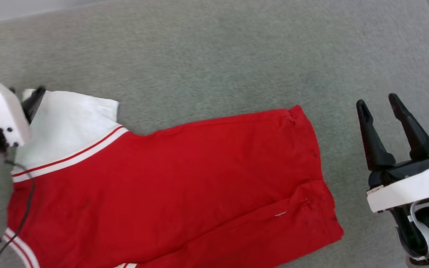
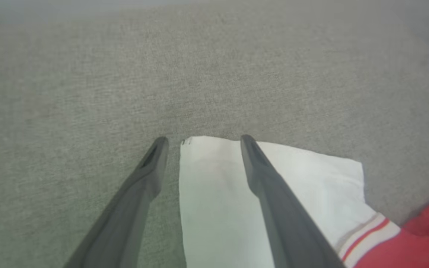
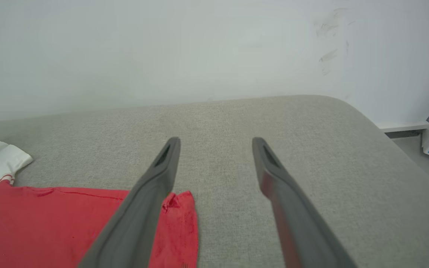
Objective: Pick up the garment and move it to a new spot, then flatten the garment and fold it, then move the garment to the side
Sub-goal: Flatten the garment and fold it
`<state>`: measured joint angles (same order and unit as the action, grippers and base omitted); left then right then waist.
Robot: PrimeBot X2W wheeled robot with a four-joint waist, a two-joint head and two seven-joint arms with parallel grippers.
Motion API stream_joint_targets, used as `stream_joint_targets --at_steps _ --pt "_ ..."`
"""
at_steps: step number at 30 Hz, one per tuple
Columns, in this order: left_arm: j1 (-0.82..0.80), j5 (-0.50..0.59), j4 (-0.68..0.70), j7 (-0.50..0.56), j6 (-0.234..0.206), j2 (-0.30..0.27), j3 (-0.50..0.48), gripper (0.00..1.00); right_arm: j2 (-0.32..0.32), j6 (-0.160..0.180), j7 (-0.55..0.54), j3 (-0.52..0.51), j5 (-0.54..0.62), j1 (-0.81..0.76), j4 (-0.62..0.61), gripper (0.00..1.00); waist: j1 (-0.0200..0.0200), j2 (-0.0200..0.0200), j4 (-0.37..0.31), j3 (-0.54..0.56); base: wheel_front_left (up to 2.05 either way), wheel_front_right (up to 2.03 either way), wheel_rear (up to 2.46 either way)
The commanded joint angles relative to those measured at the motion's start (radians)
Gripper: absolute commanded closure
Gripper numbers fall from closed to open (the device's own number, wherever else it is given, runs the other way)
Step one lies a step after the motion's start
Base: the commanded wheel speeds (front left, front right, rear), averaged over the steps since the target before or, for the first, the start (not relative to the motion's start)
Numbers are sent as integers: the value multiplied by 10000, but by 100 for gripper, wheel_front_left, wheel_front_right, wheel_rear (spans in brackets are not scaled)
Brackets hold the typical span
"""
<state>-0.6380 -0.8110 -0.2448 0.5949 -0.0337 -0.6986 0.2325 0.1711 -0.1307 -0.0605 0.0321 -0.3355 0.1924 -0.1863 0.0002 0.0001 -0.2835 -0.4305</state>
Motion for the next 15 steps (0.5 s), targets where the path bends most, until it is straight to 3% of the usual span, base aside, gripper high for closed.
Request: stream_joint_targets --at_steps 1,4,8,9,11,15 --pt "-120 -164 -193 571 91 -211 107 0 -53 1 91 43 -84 196 91 0 -2 -1 -302 -250 0 0 0" --pt "-148 -458 -504 1908 144 -571 354 0 -79 1 134 104 -196 199 287 0 -2 -1 -439 -332 0 0 0" --pt "72 -949 -729 3300 -44 -622 605 0 -96 1 156 179 -352 219 496 0 -2 -1 -555 -453 0 0 0" --pt "161 -1073 -768 3590 -119 -563 667 20 -92 1 170 182 -394 233 528 0 -2 -1 -573 -478 0 0 0" --pt "238 -1203 -771 3775 -261 -417 690 100 -62 1 96 222 -512 265 624 0 -2 -1 -586 -517 0 0 0" --pt "327 -1233 -811 3464 -382 -132 658 100 192 2 -168 344 -906 424 814 0 -2 -1 -514 -474 0 0 0"
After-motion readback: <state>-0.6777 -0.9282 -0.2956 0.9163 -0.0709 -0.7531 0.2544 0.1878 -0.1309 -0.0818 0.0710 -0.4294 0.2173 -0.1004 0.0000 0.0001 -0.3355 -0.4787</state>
